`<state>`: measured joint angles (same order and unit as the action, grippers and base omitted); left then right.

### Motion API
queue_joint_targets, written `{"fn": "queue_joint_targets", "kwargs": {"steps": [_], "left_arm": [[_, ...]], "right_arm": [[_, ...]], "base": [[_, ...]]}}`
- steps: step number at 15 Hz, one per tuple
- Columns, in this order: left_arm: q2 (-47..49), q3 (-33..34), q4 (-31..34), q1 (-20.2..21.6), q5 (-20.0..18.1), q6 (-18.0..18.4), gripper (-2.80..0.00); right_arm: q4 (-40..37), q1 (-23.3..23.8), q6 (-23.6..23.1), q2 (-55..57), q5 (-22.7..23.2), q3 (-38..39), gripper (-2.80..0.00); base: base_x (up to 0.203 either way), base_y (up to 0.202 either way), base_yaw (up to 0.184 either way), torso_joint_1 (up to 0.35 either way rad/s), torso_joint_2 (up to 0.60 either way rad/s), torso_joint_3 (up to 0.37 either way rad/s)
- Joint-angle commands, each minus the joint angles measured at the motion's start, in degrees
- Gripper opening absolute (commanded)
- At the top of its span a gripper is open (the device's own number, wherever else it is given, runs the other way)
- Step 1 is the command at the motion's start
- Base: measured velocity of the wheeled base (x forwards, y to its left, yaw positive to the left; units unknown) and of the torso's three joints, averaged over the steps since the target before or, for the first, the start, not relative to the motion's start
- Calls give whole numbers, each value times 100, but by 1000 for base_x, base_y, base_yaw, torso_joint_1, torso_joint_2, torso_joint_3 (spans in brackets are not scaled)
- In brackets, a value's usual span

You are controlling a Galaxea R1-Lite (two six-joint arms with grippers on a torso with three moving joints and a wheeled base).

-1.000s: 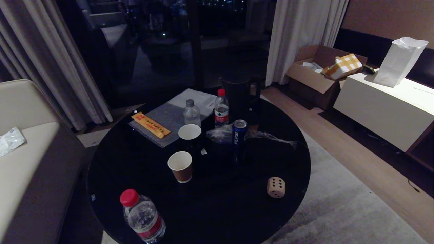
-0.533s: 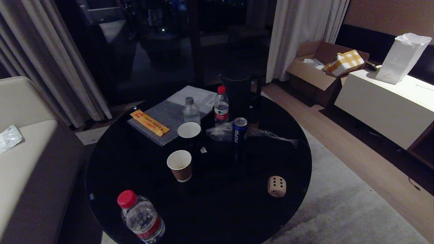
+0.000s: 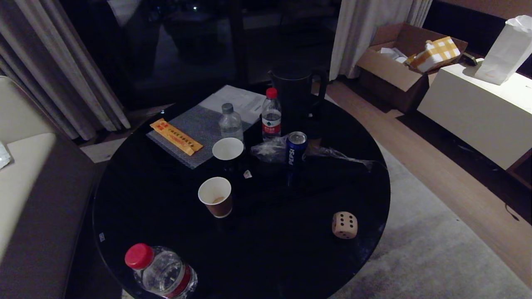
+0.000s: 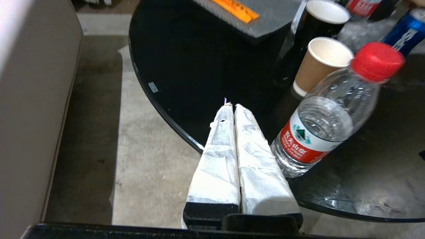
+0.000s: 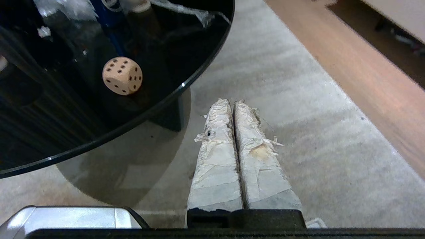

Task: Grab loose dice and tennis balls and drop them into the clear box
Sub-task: Pick up toys out of the box

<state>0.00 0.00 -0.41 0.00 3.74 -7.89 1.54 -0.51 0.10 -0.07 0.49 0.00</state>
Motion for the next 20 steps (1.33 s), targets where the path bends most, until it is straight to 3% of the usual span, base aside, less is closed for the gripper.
{"fn": "queue_joint_targets", "kwargs": {"steps": [1, 10, 13, 16, 20], "left_arm": [[9, 9, -2, 0, 4, -2, -280], [0, 9, -2, 0, 4, 16, -280], [0, 9, -2, 0, 4, 16, -280], [5, 9, -2, 0, 4, 16, -280], [8, 9, -2, 0, 4, 7, -280]], "right_arm": [[5, -2, -1, -1, 4, 53, -280], [-18, -2, 1, 1, -17, -5, -280], [-547, -3, 39, 586, 84, -795, -280], [-1107, -7, 260, 1981, 537, -1631, -280], [-1298, -13, 393, 3721, 1503, -2214, -280]], "base": [[0, 0, 0, 2, 1, -199], [0, 0, 0, 1, 3, -166], [0, 0, 0, 1, -1, -9], [0, 0, 0, 0, 0, 0], [0, 0, 0, 0, 0, 0]]}}
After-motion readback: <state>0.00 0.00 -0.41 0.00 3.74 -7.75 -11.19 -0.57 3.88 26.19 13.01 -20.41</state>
